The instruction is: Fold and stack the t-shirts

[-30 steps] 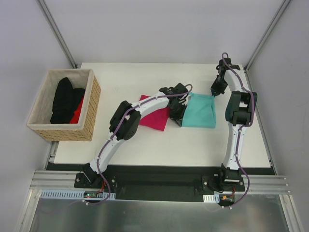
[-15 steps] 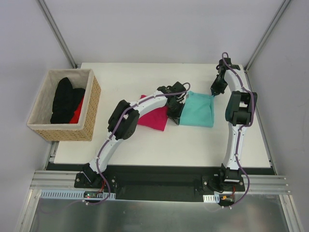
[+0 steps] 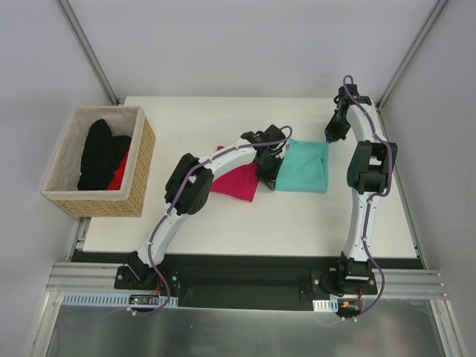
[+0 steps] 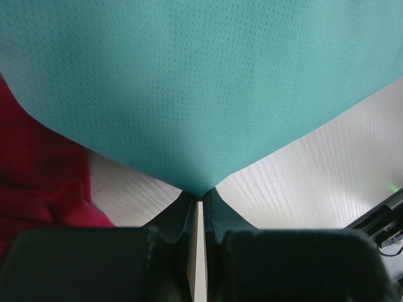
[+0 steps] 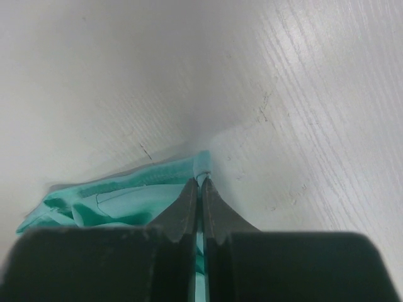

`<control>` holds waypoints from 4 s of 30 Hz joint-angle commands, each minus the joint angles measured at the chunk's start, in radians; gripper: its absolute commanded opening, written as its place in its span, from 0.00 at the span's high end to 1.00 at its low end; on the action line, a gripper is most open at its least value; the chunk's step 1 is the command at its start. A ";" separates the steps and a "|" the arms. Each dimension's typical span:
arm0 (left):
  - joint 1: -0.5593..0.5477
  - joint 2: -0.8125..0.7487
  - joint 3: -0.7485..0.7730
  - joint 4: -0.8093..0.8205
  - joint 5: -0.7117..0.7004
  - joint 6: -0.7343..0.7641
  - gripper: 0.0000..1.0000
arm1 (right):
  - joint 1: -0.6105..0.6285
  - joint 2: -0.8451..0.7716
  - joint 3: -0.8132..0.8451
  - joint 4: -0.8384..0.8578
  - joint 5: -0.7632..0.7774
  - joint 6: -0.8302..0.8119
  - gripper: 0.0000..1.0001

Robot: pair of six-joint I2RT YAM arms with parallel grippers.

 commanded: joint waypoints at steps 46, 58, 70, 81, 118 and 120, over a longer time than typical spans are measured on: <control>0.008 -0.183 -0.032 -0.024 -0.125 0.028 1.00 | 0.025 -0.146 0.053 0.017 -0.004 -0.032 0.99; 0.004 -0.213 -0.042 -0.025 -0.151 0.039 1.00 | 0.027 -0.170 0.059 0.014 0.006 -0.038 0.99; -0.002 -0.246 -0.048 -0.024 -0.172 0.044 1.00 | 0.051 -0.209 0.055 0.018 0.011 -0.041 0.99; -0.005 -0.256 -0.048 -0.024 -0.186 0.047 1.00 | 0.051 -0.230 0.056 0.017 0.012 -0.040 0.99; -0.012 -0.292 -0.051 -0.035 -0.243 0.071 1.00 | 0.057 -0.276 0.049 0.030 0.006 -0.038 0.99; -0.013 -0.298 -0.052 -0.036 -0.249 0.070 1.00 | 0.059 -0.276 0.049 0.030 0.005 -0.038 0.99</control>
